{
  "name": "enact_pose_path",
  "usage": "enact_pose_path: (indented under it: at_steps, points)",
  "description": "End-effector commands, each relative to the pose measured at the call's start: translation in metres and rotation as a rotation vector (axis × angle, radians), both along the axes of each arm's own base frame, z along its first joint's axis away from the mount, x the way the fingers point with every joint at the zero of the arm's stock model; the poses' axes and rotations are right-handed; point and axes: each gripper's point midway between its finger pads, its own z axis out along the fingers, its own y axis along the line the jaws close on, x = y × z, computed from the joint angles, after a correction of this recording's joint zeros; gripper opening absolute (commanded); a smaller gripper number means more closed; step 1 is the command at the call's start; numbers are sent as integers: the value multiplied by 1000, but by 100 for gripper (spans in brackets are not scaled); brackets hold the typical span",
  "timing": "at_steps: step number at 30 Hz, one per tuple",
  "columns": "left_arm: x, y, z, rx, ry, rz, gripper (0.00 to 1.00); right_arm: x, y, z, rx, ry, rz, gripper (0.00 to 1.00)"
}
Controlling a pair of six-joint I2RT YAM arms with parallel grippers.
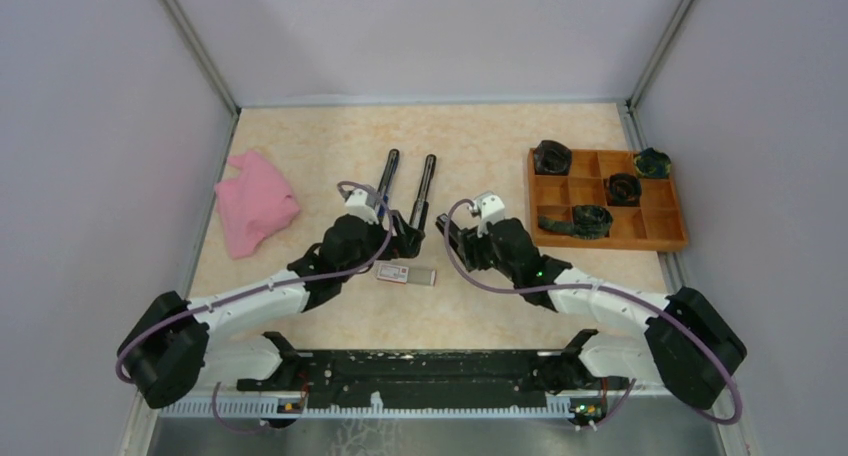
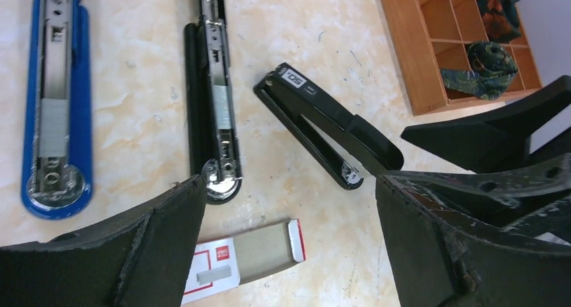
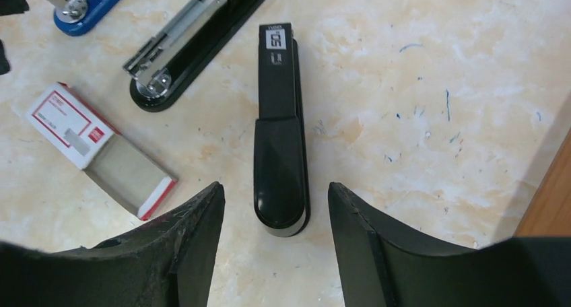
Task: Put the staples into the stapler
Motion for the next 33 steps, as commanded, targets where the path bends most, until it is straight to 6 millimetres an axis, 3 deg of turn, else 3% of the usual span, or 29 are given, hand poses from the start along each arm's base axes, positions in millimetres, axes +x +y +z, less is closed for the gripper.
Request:
enact_pose_path:
  at_steps: [1, 12, 22, 27, 33]
  points:
    - [-9, 13, -10, -67, 132, -6, 100, 9, 10, 26, -23, 19, 27, 58]
    - [-14, 36, -9, -105, 198, 15, 100, 28, 24, 6, -100, 144, 57, 48]
    - [-12, 38, -10, -108, 211, 19, 100, 26, 12, -36, -201, 236, 9, 7]
    - [-11, 36, -15, -107, 227, 15, 100, 20, 0, -56, -246, 292, -38, 2]
    - [-9, 33, -17, -115, 242, 10, 100, 20, -4, -60, -257, 308, -67, 0]
